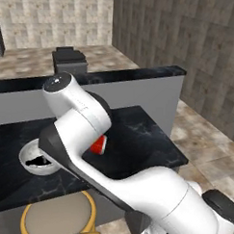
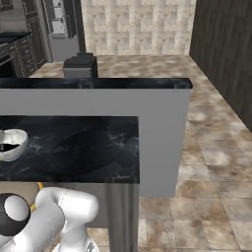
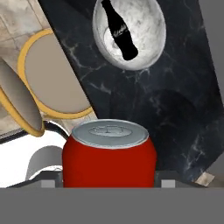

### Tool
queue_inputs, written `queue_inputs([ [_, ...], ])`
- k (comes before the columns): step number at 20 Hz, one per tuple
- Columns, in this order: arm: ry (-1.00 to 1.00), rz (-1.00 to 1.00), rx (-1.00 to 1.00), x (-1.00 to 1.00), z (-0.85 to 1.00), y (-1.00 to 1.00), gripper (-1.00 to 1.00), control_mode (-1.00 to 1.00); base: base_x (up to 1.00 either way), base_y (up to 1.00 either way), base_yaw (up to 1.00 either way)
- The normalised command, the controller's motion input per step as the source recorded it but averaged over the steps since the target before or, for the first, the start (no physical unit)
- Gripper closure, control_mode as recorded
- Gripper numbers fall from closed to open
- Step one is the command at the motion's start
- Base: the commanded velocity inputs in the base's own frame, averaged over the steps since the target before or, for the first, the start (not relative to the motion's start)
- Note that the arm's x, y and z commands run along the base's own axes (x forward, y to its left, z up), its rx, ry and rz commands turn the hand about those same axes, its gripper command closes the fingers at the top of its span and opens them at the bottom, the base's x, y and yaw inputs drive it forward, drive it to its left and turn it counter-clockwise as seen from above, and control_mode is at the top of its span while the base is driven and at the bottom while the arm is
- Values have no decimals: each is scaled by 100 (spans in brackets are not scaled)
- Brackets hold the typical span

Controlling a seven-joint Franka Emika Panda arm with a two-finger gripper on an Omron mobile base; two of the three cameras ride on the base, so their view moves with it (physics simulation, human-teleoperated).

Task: Open the fridge, grab two sodas, and place both sodas inside the bowl with ice on the dining counter.

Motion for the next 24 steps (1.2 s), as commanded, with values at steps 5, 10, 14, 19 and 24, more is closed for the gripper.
queue_inputs([
  [5,18,27,-8,52,-32,31,100,-100,0,0,0],
  [10,14,26,-2,48,-35,35,100,-100,0,0,0],
  [14,10,24,0,42,-38,36,100,-100,0,0,0],
  [19,8,22,0,30,-41,30,100,-100,0,0,0],
  [24,5,16,0,27,-28,8,100,-100,0,0,0],
])
